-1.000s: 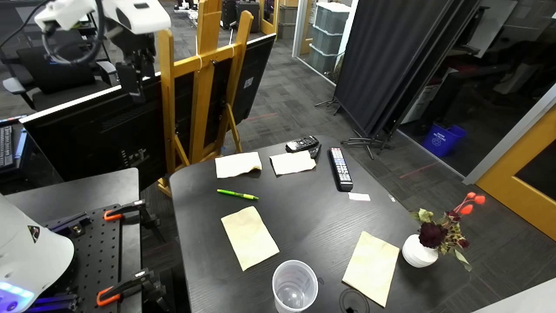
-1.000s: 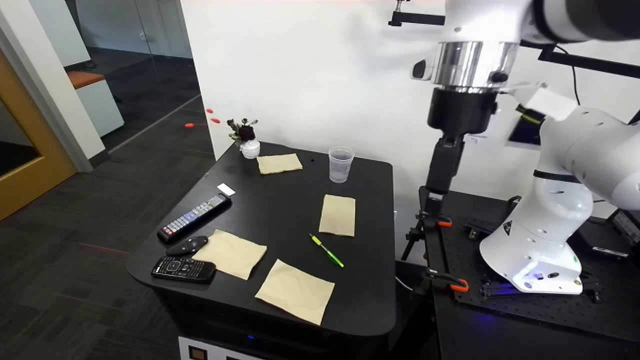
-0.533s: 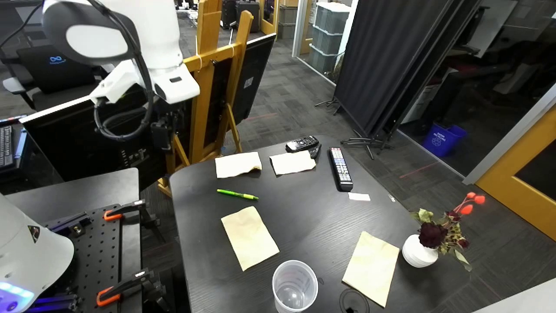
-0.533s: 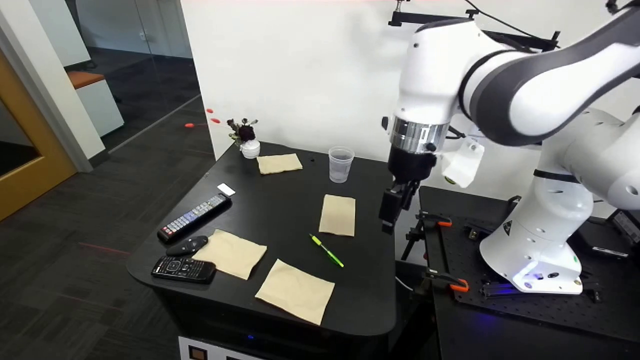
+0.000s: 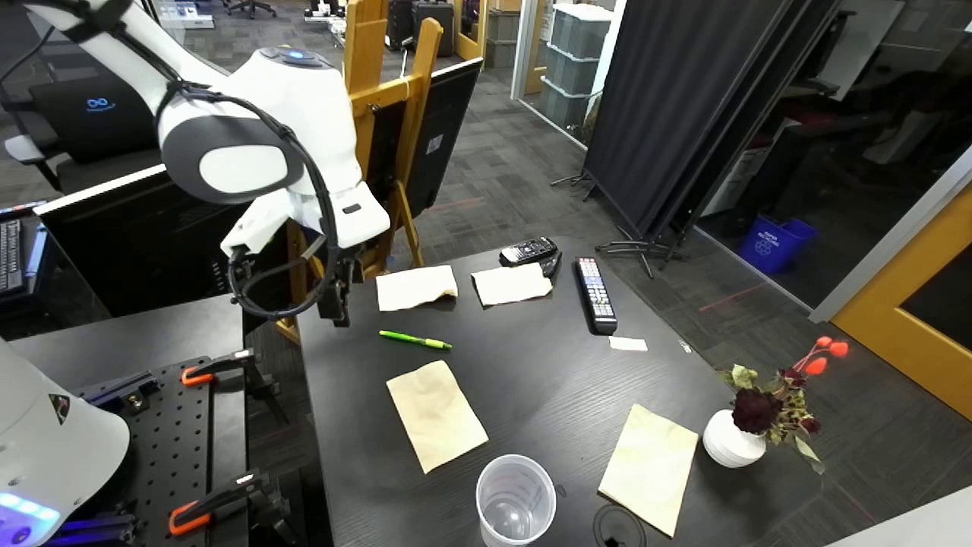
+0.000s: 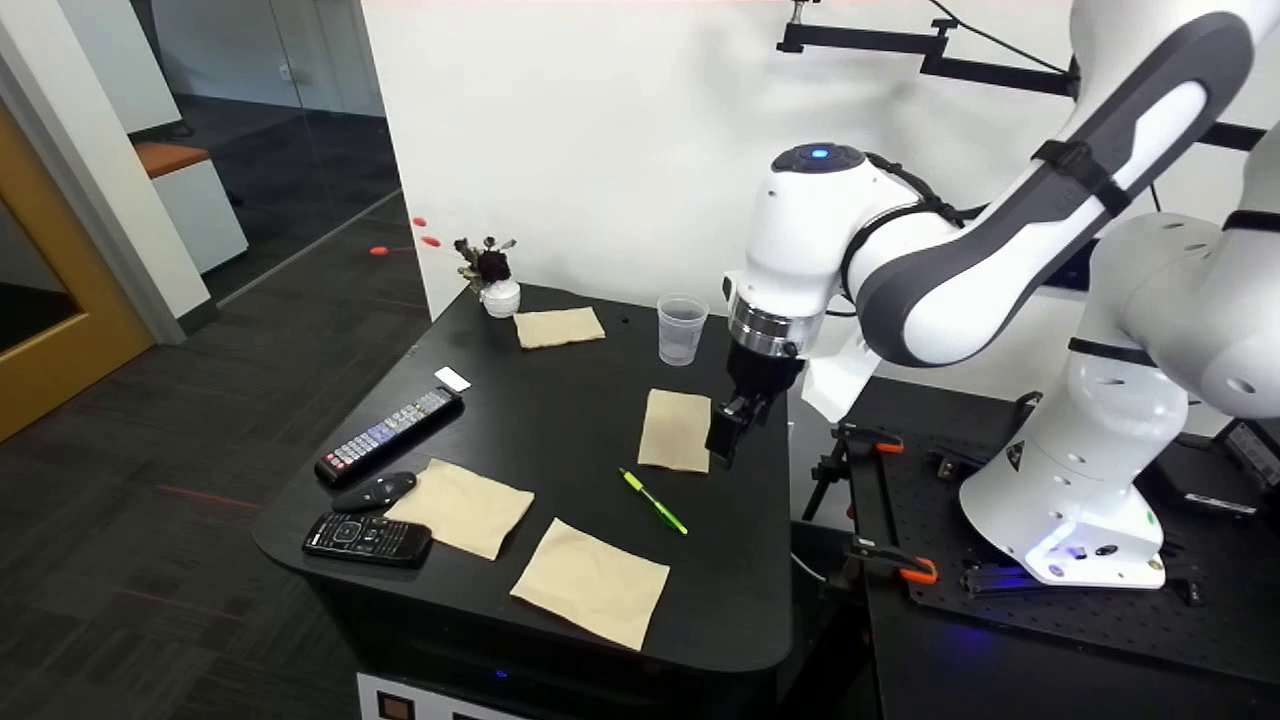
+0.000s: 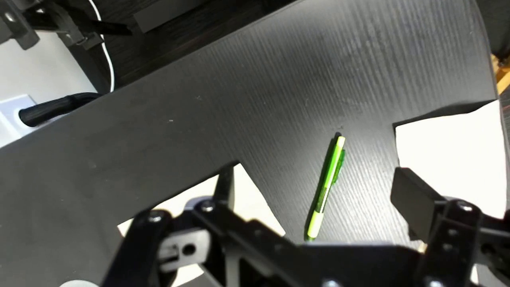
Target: Put the pen into the cup.
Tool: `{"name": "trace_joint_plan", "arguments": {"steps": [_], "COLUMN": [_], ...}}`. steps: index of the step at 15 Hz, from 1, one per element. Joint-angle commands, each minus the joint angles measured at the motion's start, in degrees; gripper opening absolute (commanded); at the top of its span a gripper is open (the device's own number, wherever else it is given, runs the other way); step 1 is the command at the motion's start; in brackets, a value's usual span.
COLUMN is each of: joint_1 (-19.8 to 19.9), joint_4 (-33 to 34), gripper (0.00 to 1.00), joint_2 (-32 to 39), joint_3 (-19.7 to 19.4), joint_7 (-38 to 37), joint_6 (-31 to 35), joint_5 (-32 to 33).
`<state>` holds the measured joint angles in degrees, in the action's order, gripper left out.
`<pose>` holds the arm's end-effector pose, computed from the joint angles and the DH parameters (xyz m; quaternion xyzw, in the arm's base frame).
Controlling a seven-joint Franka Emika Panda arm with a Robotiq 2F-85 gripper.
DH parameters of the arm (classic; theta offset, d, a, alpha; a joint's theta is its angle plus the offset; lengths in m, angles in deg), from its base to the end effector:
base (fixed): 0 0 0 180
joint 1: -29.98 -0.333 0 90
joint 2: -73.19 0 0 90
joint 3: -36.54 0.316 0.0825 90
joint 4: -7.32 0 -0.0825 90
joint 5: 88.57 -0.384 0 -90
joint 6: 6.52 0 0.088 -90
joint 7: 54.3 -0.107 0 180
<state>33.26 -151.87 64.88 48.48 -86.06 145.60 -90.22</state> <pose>0.3811 0.0541 0.2561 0.9769 -0.2135 0.0117 0.0043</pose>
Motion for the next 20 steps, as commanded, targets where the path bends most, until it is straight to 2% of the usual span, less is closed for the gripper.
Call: {"name": "trace_joint_plan", "arguments": {"steps": [1,7,13,15,20], "joint_1": [-1.3,-1.1,-1.0,-1.7,-5.2], "joint_4": [0.3,1.0,7.0,9.6,17.5], "gripper": [1.00,1.00,1.00,1.00,1.00], "joint_2": [1.1,2.5,10.1,13.4,23.0], "joint_3": [-2.1,-2.5,-5.2,-6.5,-9.9], "joint_7": [-1.6,-2.4,-4.0,-2.6,-4.7], "joint_6": [0.3,0.6,5.2,5.0,4.0], "joint_5": [2.0,2.8,4.0,2.0,1.7]}}
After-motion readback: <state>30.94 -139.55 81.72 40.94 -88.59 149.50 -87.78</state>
